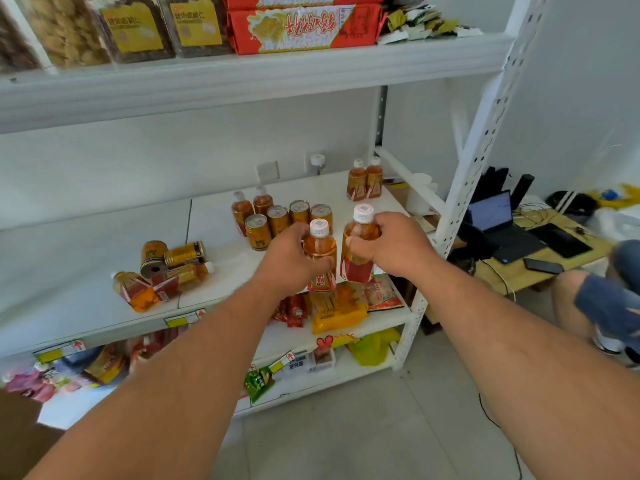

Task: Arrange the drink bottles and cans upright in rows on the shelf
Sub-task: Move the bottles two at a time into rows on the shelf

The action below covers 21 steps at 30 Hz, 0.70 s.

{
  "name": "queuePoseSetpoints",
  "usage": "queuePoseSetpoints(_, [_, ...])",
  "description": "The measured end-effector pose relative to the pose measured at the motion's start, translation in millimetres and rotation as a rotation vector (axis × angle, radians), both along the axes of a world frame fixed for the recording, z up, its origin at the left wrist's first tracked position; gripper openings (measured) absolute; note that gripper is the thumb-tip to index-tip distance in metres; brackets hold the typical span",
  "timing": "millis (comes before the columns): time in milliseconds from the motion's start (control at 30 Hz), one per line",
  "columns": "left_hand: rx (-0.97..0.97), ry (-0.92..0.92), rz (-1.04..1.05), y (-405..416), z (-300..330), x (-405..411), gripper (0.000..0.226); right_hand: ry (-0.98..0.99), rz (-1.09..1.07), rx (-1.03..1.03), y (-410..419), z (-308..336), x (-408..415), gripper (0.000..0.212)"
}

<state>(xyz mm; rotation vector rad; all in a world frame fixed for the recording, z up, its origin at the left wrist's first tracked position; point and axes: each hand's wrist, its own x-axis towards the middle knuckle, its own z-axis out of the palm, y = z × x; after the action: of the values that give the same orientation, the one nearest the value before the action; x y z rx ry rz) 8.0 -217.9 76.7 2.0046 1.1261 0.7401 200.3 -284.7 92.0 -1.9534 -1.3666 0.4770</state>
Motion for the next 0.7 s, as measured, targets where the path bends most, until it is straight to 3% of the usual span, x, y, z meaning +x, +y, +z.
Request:
queuePoseSetpoints(500, [-0.001,0.021,0.064,-65.1,0.7,117.0,0.048,-0.062,0.067,-0.025,-56.7,8.7,112.6,0.026])
queuePoseSetpoints(700, [-0.007,0.05,0.094,-58.9,0.5,154.3,0.047,-0.035,0.093,-0.031,-44.8,1.1,149.9,0.032])
